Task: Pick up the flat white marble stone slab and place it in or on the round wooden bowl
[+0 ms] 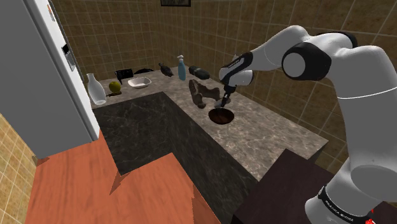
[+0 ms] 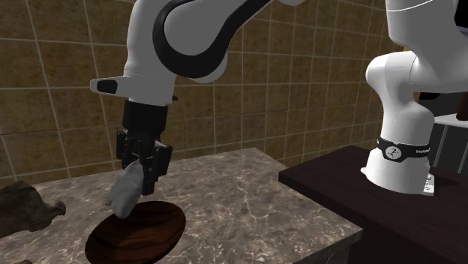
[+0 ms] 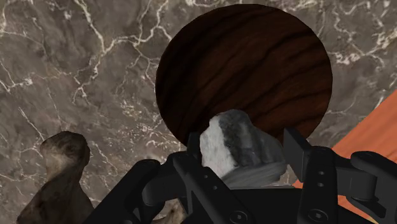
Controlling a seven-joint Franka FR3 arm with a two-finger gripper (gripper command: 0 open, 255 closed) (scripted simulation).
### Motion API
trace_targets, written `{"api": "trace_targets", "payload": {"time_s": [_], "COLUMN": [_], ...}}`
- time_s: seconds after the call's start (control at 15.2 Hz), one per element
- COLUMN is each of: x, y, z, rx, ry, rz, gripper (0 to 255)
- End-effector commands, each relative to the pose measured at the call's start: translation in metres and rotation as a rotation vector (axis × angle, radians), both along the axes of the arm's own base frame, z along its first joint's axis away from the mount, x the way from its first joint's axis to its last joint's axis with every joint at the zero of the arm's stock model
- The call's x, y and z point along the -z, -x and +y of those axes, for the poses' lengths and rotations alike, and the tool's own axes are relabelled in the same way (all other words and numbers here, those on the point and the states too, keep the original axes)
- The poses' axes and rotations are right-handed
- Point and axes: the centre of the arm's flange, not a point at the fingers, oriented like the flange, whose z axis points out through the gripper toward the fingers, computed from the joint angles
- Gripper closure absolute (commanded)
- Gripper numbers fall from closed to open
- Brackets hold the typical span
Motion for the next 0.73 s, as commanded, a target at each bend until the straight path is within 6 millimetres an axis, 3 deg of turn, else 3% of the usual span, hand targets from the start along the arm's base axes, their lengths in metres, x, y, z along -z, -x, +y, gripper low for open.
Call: {"api": "trace_targets", "payload": {"time_s": [0.0,0.66], "x": [0.009,0.062], "y": [-0.004,-0.004], "z": [0.004,0.004], "rx": [0.002,0.002], "ry": [0.000,0.000], "rz": [0.000,0.000], "gripper": [255,255]}}
